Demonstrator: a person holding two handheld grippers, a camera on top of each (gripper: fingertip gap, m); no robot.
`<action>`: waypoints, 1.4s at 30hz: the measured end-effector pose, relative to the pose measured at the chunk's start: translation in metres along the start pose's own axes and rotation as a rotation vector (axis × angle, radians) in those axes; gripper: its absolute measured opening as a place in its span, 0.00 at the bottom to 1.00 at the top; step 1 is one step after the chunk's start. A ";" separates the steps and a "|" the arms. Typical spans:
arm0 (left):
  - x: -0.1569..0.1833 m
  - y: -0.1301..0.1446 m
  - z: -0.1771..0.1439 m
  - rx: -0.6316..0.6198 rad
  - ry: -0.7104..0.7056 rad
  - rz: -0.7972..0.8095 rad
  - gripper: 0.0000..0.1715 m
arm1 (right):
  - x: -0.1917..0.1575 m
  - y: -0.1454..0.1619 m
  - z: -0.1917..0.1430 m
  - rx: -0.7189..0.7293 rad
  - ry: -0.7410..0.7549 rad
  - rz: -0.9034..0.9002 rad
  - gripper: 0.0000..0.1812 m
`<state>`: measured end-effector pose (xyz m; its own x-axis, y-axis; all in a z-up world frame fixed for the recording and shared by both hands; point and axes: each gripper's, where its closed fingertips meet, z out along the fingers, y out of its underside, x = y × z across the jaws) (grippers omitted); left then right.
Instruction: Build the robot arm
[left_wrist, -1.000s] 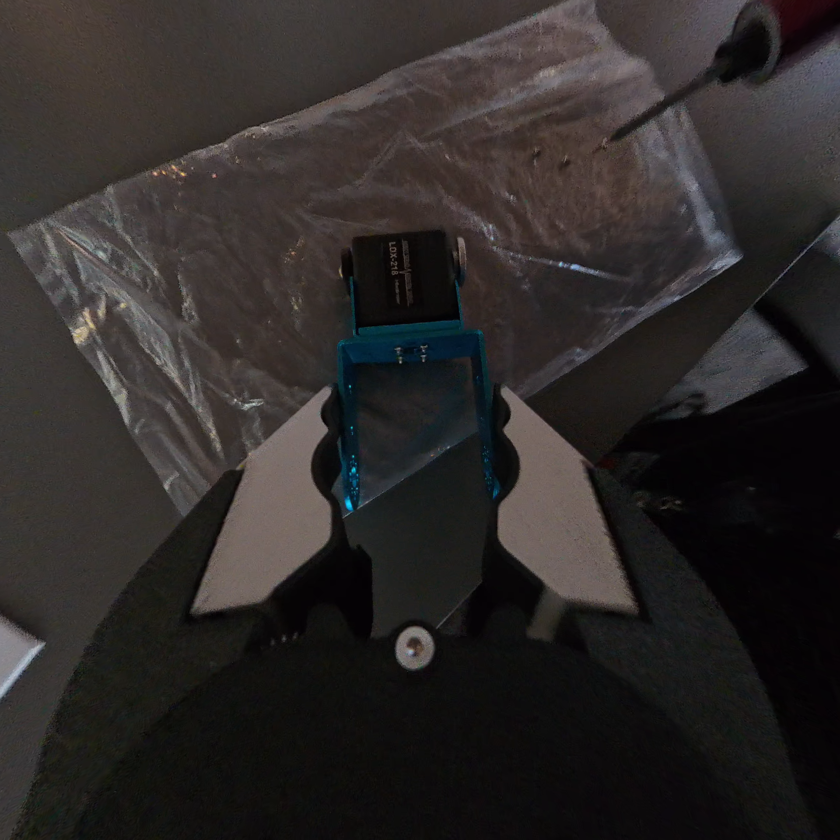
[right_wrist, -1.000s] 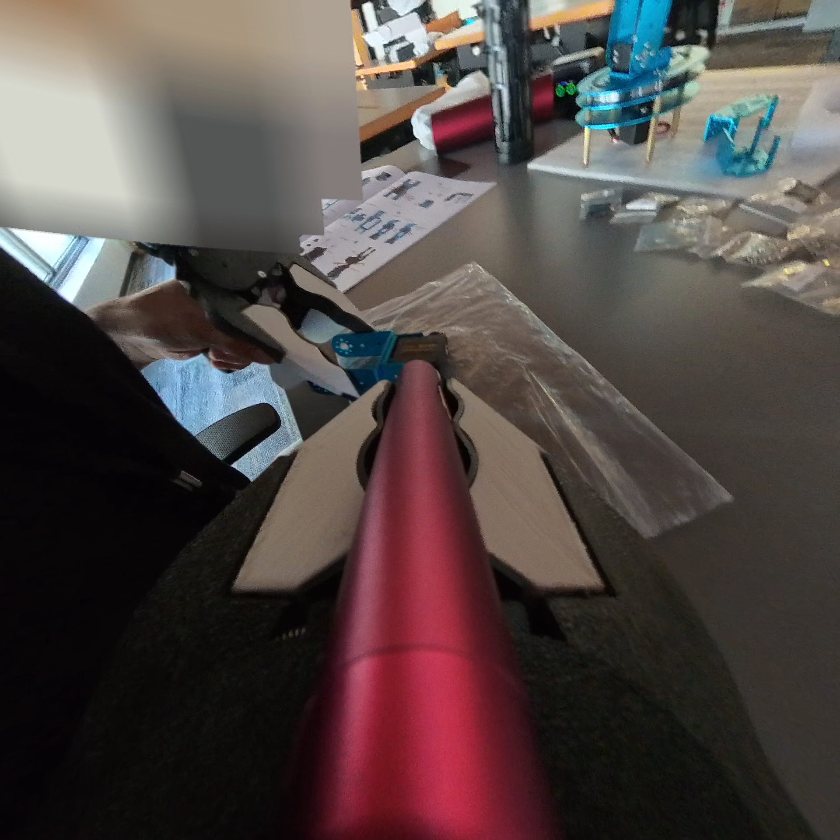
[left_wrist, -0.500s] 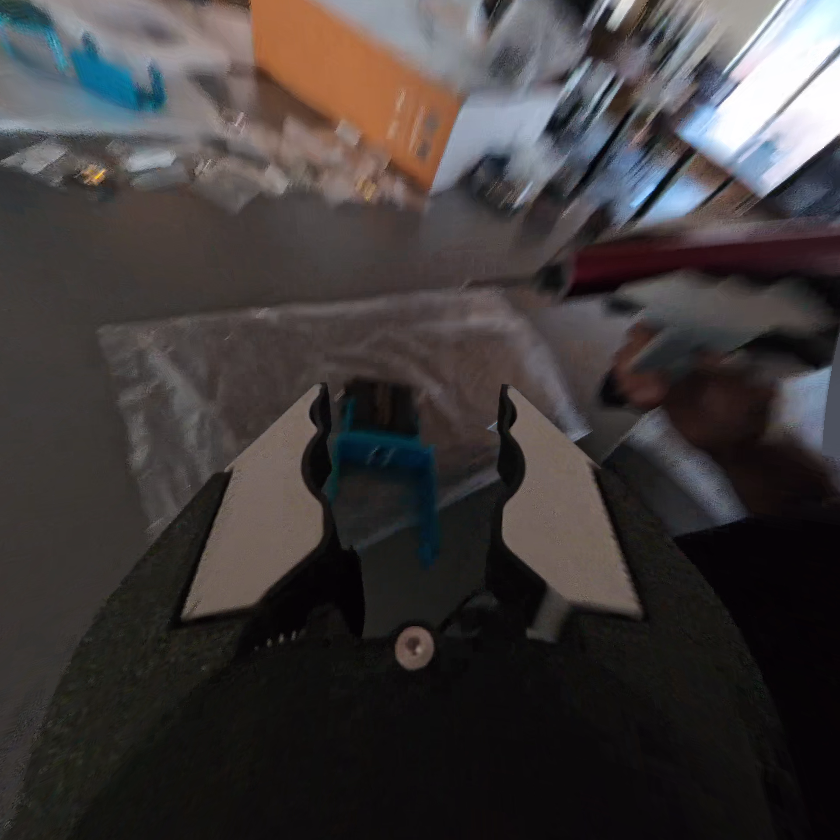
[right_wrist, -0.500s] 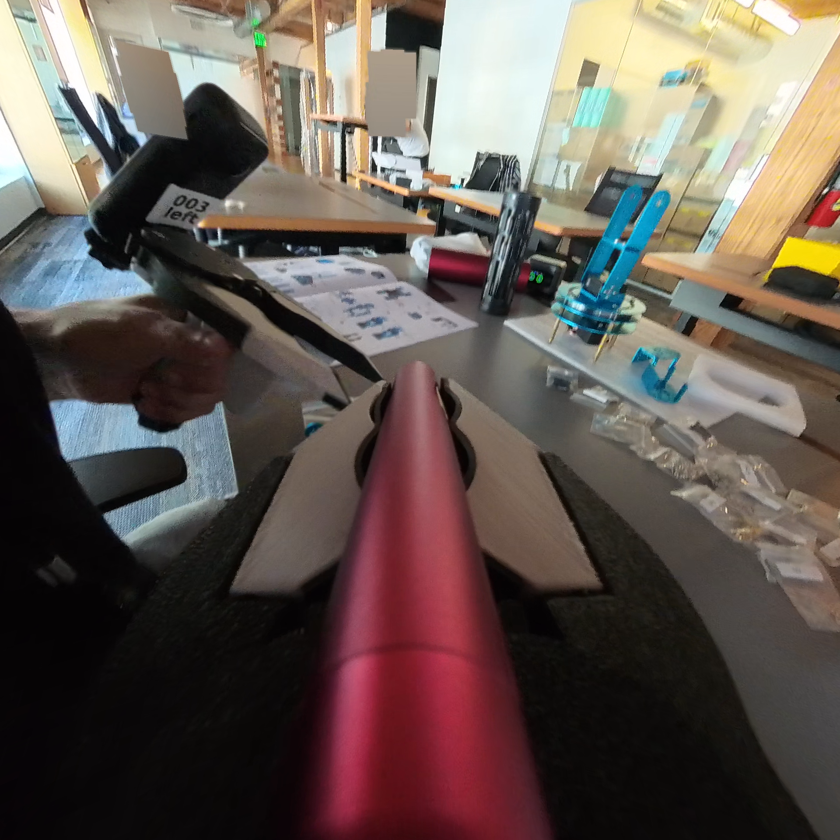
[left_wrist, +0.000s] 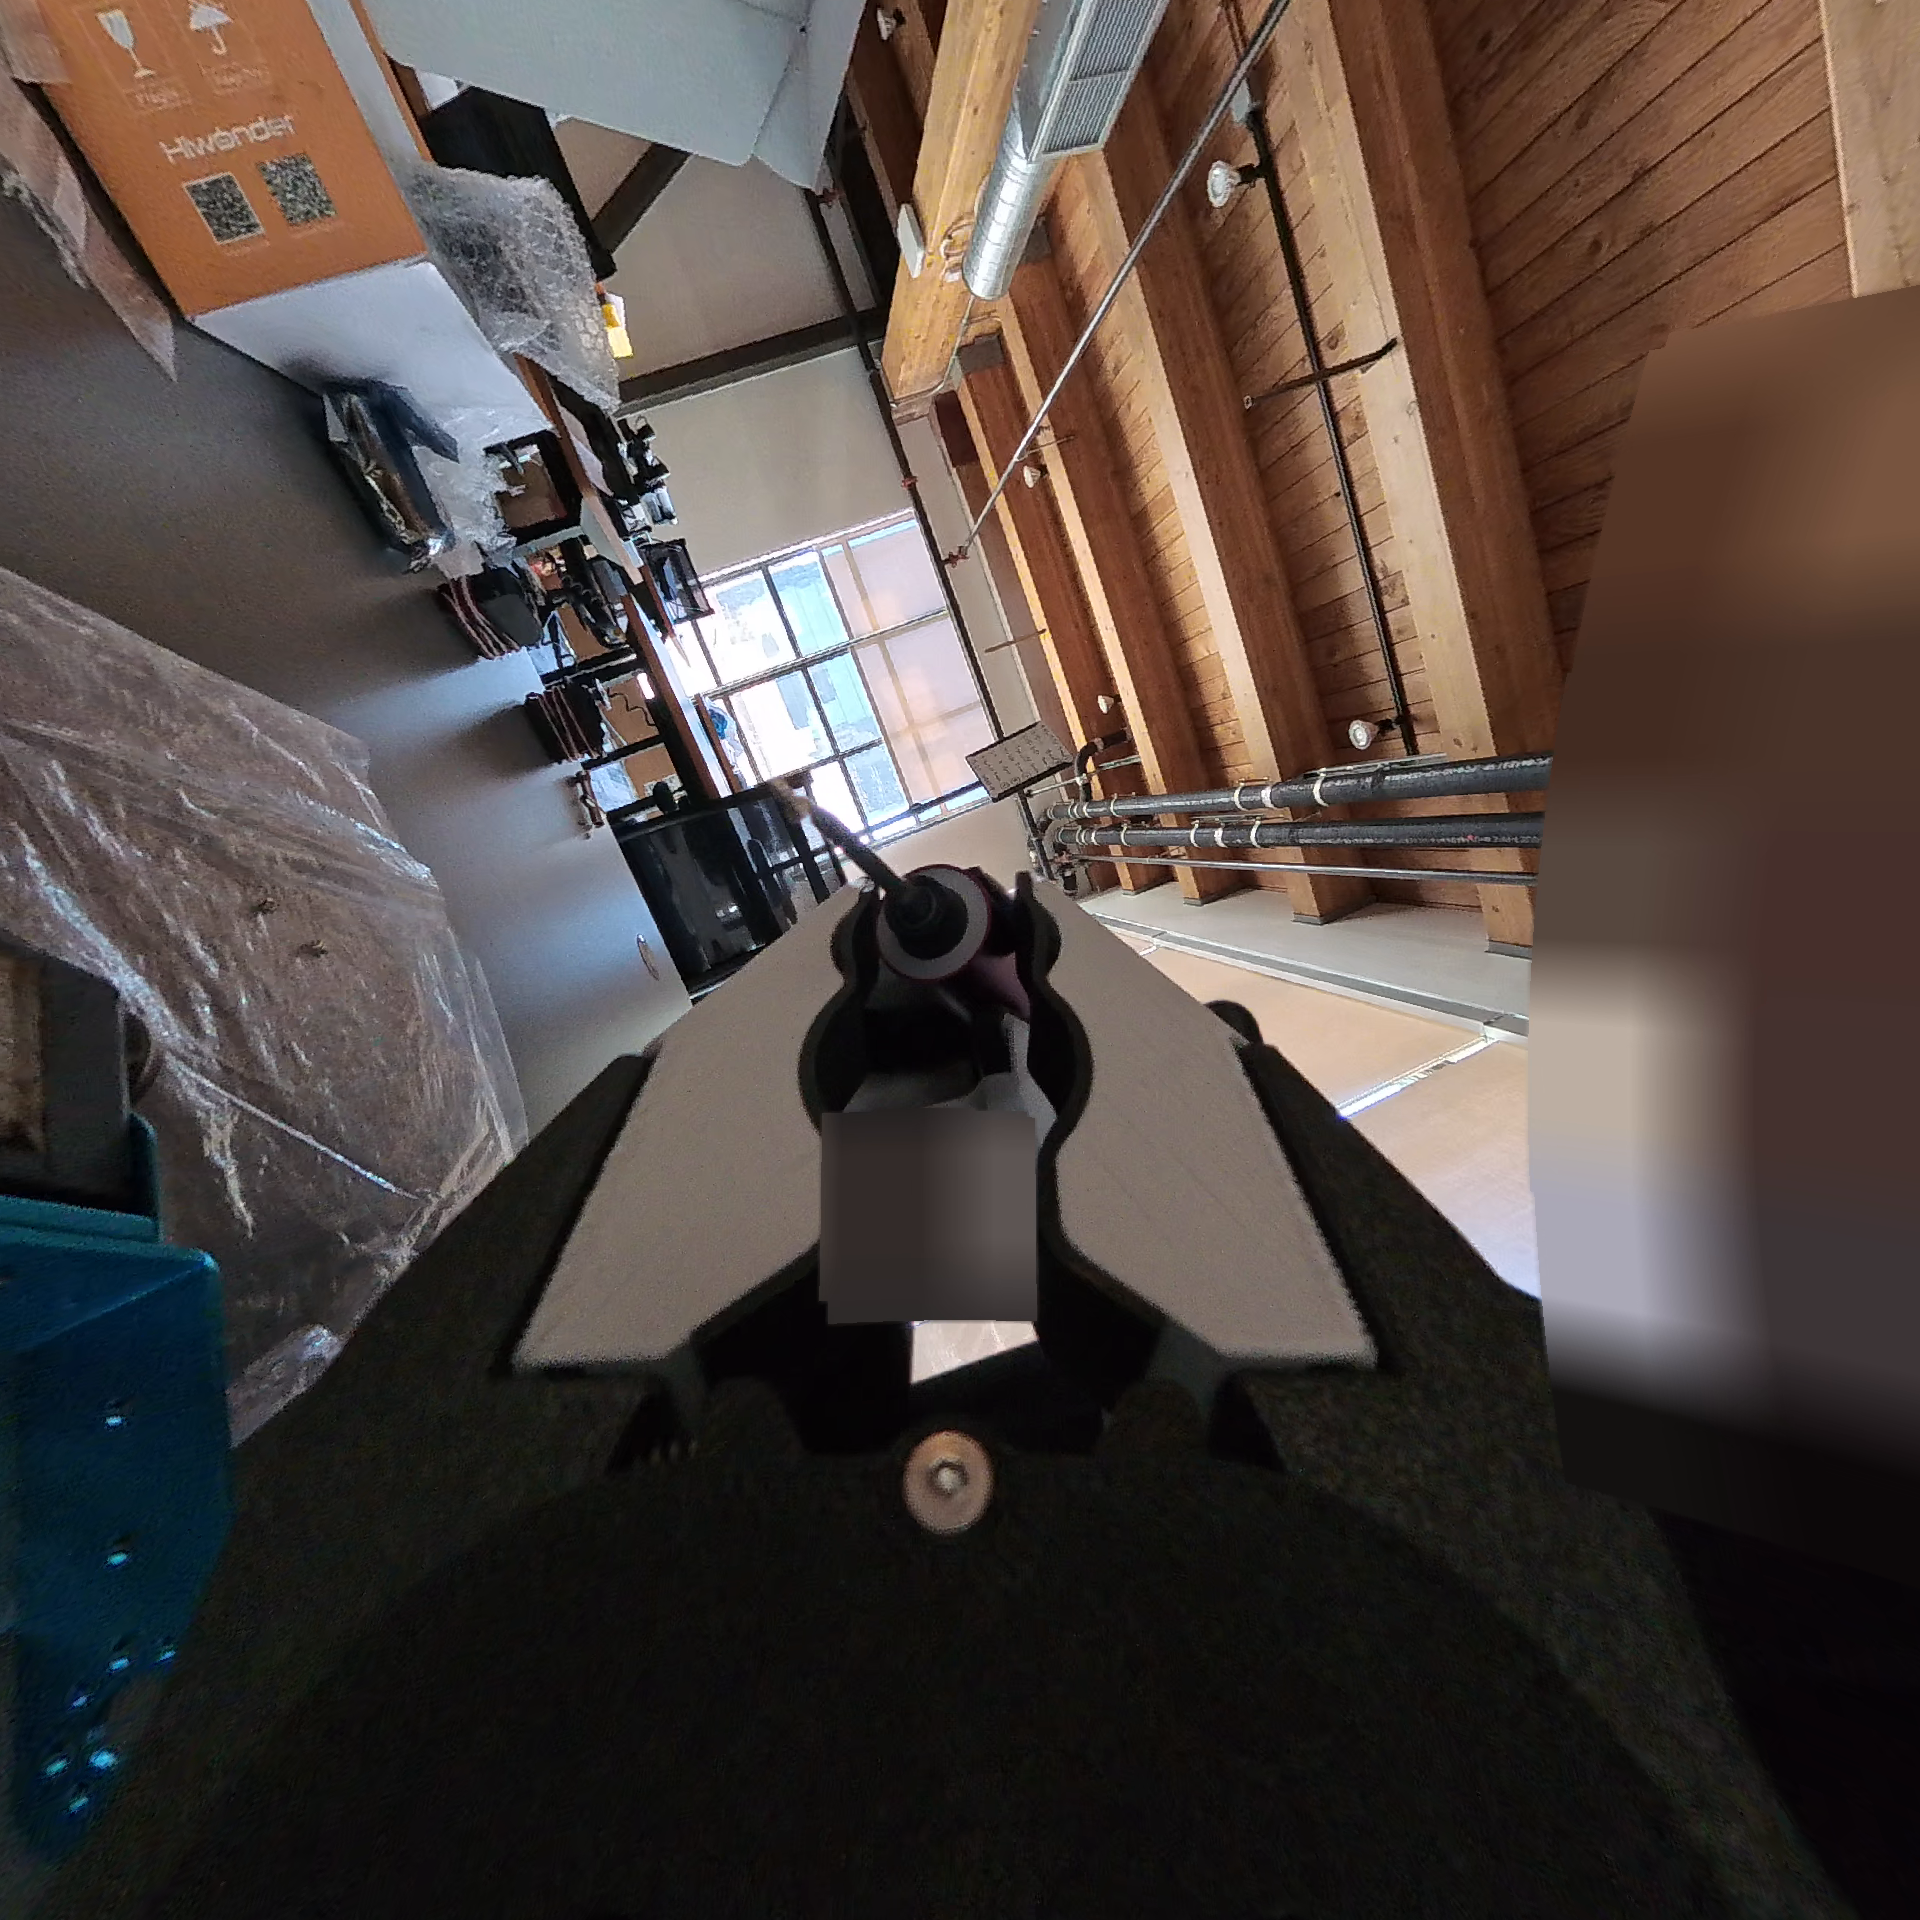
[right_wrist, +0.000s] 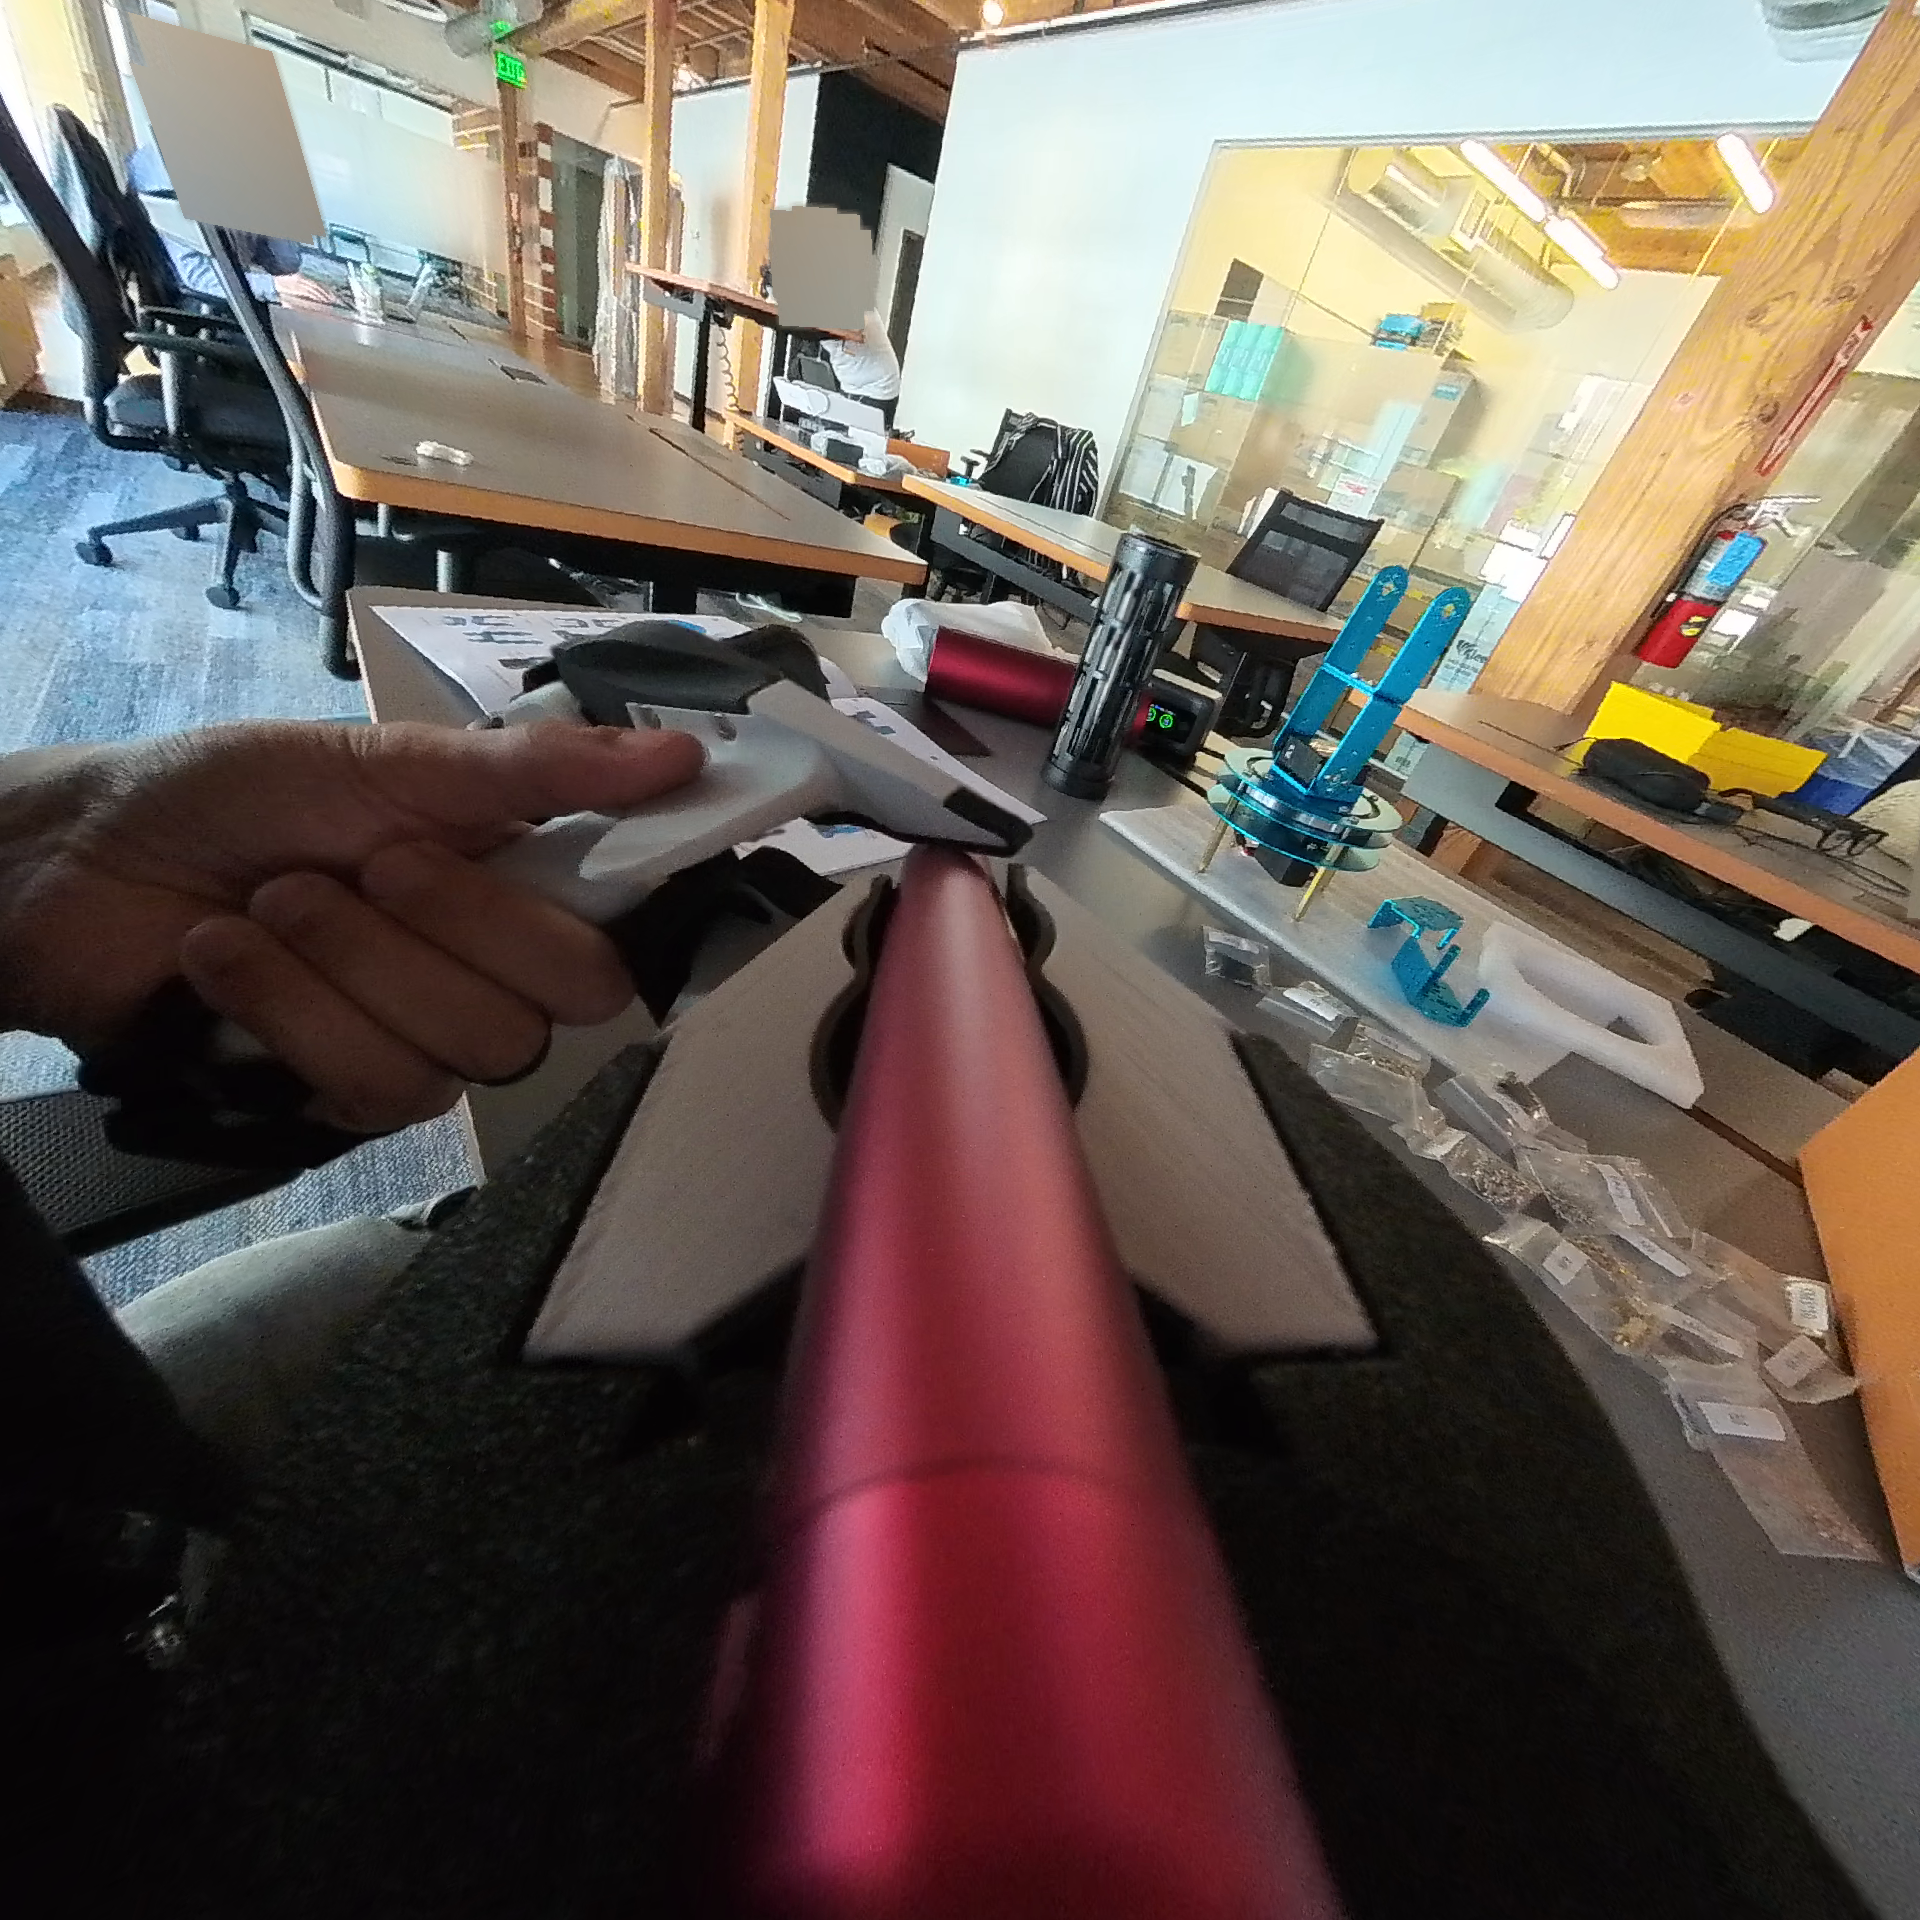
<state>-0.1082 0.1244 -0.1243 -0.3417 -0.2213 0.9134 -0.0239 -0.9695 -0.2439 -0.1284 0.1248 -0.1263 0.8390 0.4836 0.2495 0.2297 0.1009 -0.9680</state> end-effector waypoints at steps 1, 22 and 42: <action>0.000 0.000 0.000 -0.003 -0.008 -0.003 0.14 | 0.000 0.000 0.000 0.001 0.006 0.002 0.12; 0.009 0.002 0.013 -0.032 0.000 0.036 0.14 | 0.002 -0.010 -0.009 0.033 0.054 -0.042 0.11; -0.018 0.013 0.013 -0.069 -0.113 0.111 0.16 | 0.001 0.017 -0.020 -0.064 -0.014 0.060 0.12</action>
<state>-0.0898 0.1149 -0.1398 -0.2381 -0.3410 0.9094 -0.0579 -0.9297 -0.3638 -0.1134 0.1095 -0.1415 0.8454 0.4993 0.1901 0.2103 0.0161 -0.9775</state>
